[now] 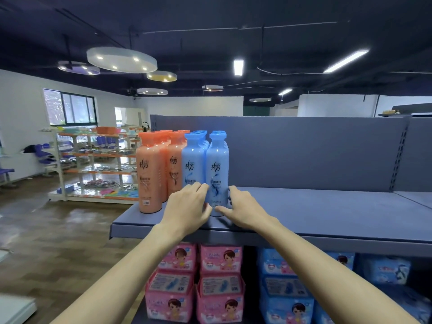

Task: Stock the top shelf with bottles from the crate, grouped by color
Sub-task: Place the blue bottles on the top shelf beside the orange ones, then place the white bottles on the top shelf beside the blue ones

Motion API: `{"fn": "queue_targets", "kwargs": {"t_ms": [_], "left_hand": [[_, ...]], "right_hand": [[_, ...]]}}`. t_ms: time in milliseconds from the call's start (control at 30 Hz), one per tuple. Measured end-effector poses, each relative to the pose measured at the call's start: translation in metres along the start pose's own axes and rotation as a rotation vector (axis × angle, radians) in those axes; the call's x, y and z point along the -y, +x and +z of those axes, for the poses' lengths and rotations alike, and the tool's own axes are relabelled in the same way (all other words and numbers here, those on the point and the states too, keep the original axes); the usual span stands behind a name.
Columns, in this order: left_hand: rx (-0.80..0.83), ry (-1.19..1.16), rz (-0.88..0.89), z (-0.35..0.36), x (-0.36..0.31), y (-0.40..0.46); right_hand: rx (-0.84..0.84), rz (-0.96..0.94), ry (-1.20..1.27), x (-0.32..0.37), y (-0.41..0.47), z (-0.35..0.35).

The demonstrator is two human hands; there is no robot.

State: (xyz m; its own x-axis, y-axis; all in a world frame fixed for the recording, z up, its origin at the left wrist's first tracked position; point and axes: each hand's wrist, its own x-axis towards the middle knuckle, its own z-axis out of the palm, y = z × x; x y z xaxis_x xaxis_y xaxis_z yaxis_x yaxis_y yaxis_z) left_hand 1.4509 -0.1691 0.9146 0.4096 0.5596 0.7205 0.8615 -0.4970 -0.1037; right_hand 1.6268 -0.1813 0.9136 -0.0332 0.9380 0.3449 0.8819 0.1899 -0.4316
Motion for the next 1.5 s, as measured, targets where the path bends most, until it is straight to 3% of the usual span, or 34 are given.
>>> {"fn": "queue_targets", "kwargs": {"t_ms": [333, 733, 933, 1067, 1500], "left_hand": [[0.038, -0.058, 0.015, -0.011, -0.042, 0.002], [0.022, -0.200, 0.200, 0.000, -0.149, -0.004], [-0.020, -0.255, 0.300, 0.015, -0.183, -0.023], [-0.001, -0.280, 0.330, 0.030, -0.197, -0.041], [0.315, -0.351, 0.301, 0.106, -0.218, -0.136]], "right_hand": [[-0.067, -0.037, -0.129, -0.021, -0.033, -0.031], [-0.169, 0.025, -0.228, -0.092, -0.118, -0.083], [-0.304, -0.126, -0.268, -0.124, -0.172, -0.085], [-0.280, -0.074, -0.276, -0.144, -0.197, -0.071], [-0.060, 0.111, -0.216, -0.199, -0.247, 0.017]]}}
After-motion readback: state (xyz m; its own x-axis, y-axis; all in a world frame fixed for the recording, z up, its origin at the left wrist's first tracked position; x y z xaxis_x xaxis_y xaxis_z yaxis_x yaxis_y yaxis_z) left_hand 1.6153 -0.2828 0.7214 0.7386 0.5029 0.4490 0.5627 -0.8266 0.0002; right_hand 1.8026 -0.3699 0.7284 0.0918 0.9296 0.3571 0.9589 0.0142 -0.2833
